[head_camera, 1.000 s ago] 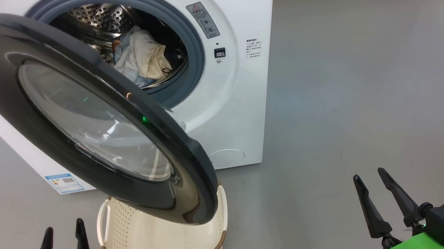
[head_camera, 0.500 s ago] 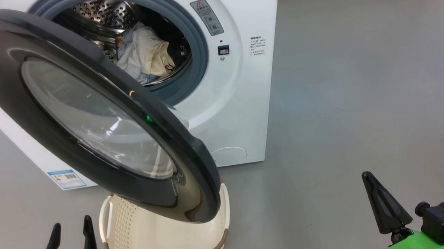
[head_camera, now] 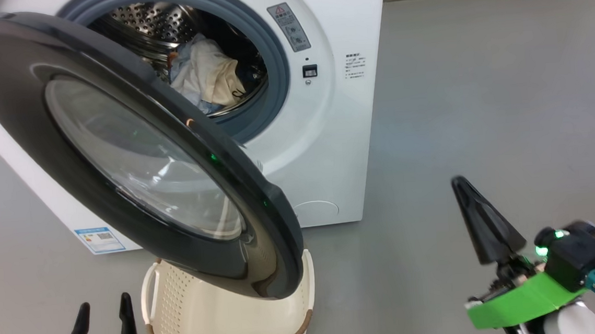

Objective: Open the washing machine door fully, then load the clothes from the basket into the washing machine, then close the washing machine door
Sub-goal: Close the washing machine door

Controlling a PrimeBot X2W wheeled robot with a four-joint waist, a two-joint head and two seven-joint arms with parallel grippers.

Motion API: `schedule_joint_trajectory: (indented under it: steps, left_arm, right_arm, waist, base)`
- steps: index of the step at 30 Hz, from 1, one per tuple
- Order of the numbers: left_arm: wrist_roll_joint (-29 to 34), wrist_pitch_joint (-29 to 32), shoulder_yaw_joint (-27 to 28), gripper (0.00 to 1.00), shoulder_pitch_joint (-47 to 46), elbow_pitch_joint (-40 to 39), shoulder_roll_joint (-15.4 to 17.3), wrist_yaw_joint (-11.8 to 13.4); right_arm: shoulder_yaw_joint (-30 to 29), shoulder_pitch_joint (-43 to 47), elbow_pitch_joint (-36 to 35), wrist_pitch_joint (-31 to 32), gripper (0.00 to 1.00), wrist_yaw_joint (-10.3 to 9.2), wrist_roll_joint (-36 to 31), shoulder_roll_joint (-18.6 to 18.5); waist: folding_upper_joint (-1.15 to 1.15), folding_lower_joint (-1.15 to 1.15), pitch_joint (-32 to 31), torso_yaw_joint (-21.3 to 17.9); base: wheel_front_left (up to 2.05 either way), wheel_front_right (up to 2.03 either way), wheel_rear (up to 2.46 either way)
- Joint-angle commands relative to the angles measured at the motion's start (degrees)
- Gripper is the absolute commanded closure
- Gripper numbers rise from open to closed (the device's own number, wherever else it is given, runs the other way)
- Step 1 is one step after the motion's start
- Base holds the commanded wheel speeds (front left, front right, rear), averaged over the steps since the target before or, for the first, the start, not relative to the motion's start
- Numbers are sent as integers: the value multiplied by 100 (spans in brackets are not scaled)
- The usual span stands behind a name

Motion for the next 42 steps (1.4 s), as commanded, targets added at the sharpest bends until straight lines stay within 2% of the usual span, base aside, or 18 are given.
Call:
schedule_joint_trajectory:
  steps: [1,16,21,27,32,42]
  left_arm:
    - [18,-38,160,0,-91,-152,54,-13]
    - [13,-38,41,0,-97,-140,15,-13]
    - [0,-38,17,0,-95,-150,-4,-13]
    - [27,-38,-24,0,-138,-140,-17,-13]
    - [38,-38,-22,0,-163,-160,-16,-13]
    - [24,-38,-23,0,-268,-215,-36,-13]
  right_arm:
    - [206,-253,-212,-27,100,9,-13,-30]
    - [1978,-1379,-901,-27,100,9,200,163]
    - [2577,-1396,-667,-27,100,9,370,251]
    - [3146,-1265,-33,-27,100,9,579,334]
    - [3323,-1133,382,-27,100,9,705,394]
    - [3197,-1169,923,-27,100,9,782,412]
  waist:
    - [0,0,-27,32]
    - [0,0,-102,398]
    - [0,0,-62,494]
    - [0,0,-11,576]
    - [0,0,45,597]
    - [0,0,279,609]
  base:
    - [0,0,0]
    - [0,0,0]
    - [0,0,0]
    - [0,0,0]
    - [0,0,0]
    - [0,0,0]
